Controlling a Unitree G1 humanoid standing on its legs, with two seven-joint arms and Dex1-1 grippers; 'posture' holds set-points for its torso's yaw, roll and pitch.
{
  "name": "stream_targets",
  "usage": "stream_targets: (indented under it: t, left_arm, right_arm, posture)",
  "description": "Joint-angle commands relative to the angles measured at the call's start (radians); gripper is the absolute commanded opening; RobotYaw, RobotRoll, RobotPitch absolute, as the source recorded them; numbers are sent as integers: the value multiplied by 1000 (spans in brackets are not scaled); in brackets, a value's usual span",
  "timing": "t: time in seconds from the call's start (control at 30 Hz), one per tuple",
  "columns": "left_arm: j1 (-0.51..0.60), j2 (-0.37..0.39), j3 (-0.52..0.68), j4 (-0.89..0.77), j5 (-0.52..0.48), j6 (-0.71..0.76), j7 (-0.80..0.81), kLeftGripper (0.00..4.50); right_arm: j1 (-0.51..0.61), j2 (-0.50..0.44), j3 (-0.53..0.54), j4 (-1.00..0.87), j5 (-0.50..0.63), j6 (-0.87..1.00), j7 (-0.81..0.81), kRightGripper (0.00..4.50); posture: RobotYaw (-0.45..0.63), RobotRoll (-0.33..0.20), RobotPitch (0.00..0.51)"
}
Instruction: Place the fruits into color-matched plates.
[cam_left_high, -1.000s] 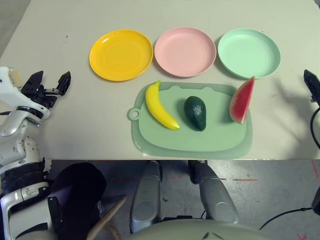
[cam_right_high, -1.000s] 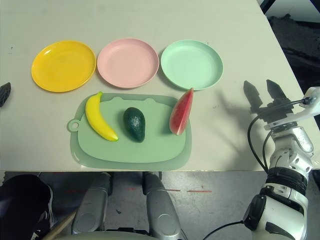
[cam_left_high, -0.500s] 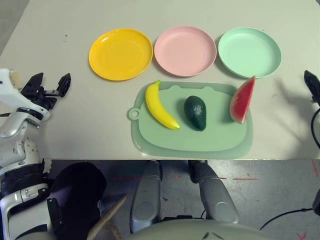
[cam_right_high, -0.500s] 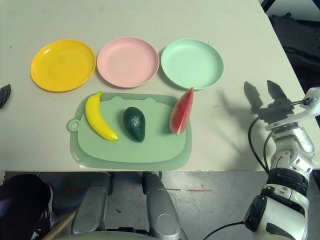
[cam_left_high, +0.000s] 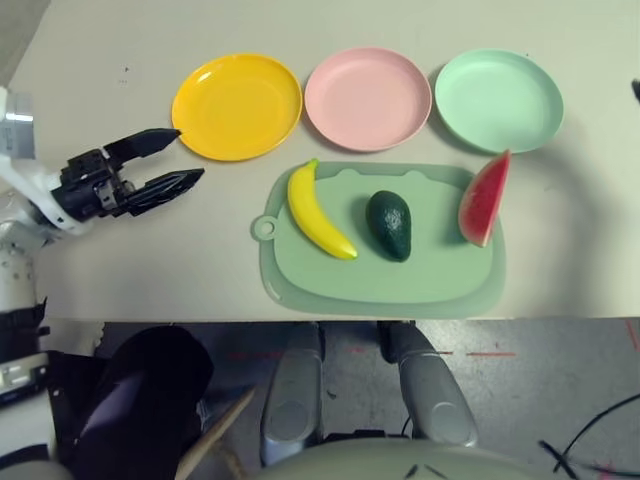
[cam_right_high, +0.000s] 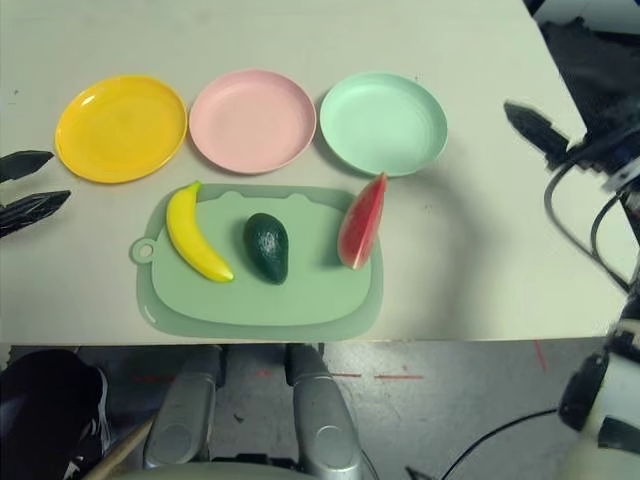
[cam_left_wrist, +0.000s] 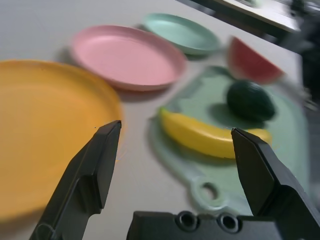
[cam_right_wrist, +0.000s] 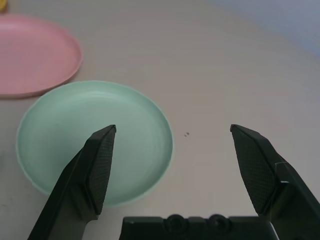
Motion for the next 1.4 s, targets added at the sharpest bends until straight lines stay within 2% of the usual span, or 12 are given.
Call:
stream_targets:
  t: [0.03,0.17,0.23,0.3,0.4,0.5,0.8,0.93,1.07,1.4]
  left_arm:
    - [-9,3,-55,-52,14,0,-56,4484]
    - [-30,10,-95,-49,30,-4,-102,4484]
    - [-38,12,-101,-29,40,-13,-113,4484]
    - [-43,15,-101,-3,55,-26,-124,4484]
    - [-35,19,-100,2,66,-26,-134,4484]
    - [-33,21,-104,0,67,-14,-147,4484]
    - [-43,32,-110,16,79,-8,-170,4484]
    - [-54,29,-115,31,91,-11,-179,4484]
    - [-72,24,-124,48,101,-19,-185,4484]
    - [-90,33,-140,54,111,-27,-193,4484]
  right_arm:
    - [-135,-16,156,26,-157,-114,121,4500]
    - [-286,-7,339,98,-358,-374,233,4500]
    - [-360,11,395,151,-401,-477,305,4500]
    - [-420,39,425,194,-393,-555,404,4500]
    - [-468,53,522,207,-333,-640,480,4500]
    - [-484,25,681,167,-230,-719,484,4500]
    - [-509,-83,992,-93,82,-708,484,4500]
    - [-521,-116,1057,-173,152,-683,484,4500]
    - [-498,-126,1081,-223,172,-663,484,4500]
    - [-392,-78,1037,-246,89,-646,484,4500]
  posture:
    - [-34,0,401]
    - [-46,0,401]
    - [-46,0,396]
    - [-52,0,395]
    - [-57,0,397]
    - [-59,0,398]
    - [-69,0,406]
    - [-77,0,408]
    - [-74,0,409]
    - [-50,0,411]
